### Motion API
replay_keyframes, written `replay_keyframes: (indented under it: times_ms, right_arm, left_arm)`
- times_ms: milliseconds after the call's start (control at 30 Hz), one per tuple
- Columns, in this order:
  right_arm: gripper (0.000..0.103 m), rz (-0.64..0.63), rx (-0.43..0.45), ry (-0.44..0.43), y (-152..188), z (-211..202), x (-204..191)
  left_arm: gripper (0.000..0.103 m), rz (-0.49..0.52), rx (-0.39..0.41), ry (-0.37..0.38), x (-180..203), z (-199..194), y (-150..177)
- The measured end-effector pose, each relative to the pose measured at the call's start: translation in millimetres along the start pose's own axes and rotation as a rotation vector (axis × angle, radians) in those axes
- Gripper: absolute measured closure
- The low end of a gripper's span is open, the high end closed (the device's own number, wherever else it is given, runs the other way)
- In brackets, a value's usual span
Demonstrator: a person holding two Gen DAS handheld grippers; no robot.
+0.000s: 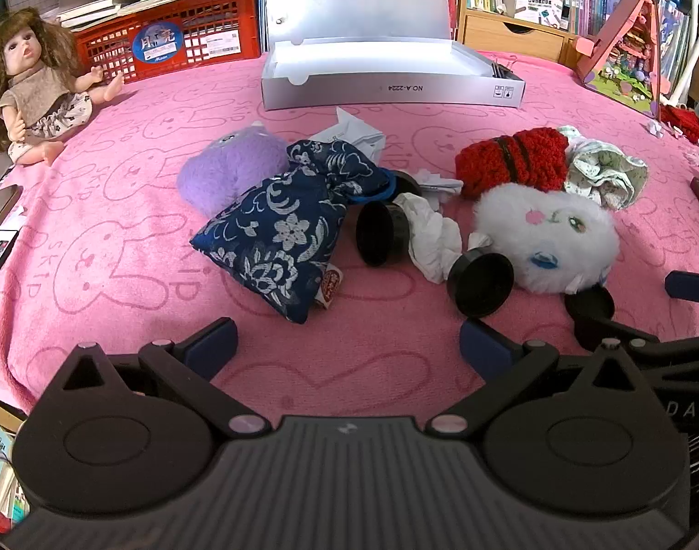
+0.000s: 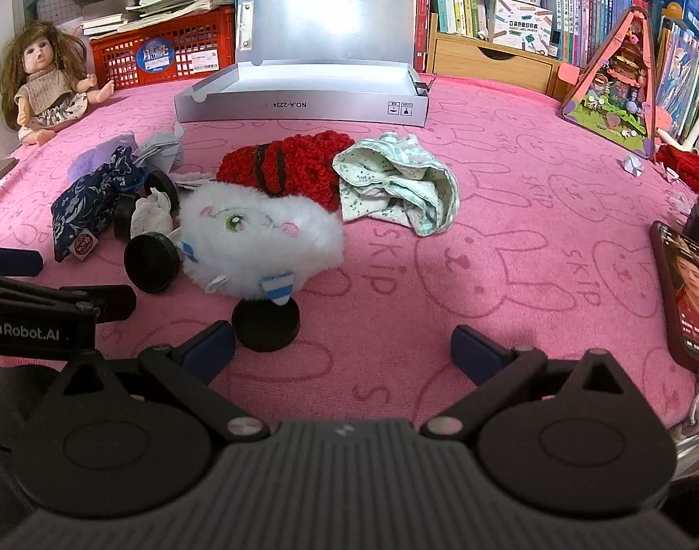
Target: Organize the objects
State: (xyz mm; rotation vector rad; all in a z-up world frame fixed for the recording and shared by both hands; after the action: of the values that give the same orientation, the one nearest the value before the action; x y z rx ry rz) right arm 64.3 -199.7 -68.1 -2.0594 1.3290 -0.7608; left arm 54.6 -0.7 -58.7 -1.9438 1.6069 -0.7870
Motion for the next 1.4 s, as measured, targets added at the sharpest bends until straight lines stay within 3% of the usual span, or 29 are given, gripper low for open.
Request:
replay_keyframes:
  times_ms: [1100, 1267, 1400]
  right_arm:
    - [0.0, -0.011, 0.017, 0.012, 0, -3, -2]
    - [0.005, -0.016, 0.032, 0.003, -1, -6, -5]
    - [0.01, -0.031, 0.049, -0.01, -2, -9, -8]
  left_arm:
    - [0.0, 0.021, 0.013, 0.042, -2, 0, 0]
    - [0.0, 0.02, 0.012, 0.057, -1, -3, -1]
    - [0.009, 0.023, 0.014, 0.089, 5, -7, -1]
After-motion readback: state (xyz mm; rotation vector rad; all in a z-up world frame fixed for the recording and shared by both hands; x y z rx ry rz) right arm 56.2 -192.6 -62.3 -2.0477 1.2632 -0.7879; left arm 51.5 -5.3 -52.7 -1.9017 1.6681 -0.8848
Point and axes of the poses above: each gripper's, at about its wrist camera, not at the fingertips, and z roughly the way its jaws point, x to its right, y to its underside, the point moved 8 cm from there along z, roughly the way its jaws point, and after that the axes turned 11 degrees about -z, right-handed, at the moved point
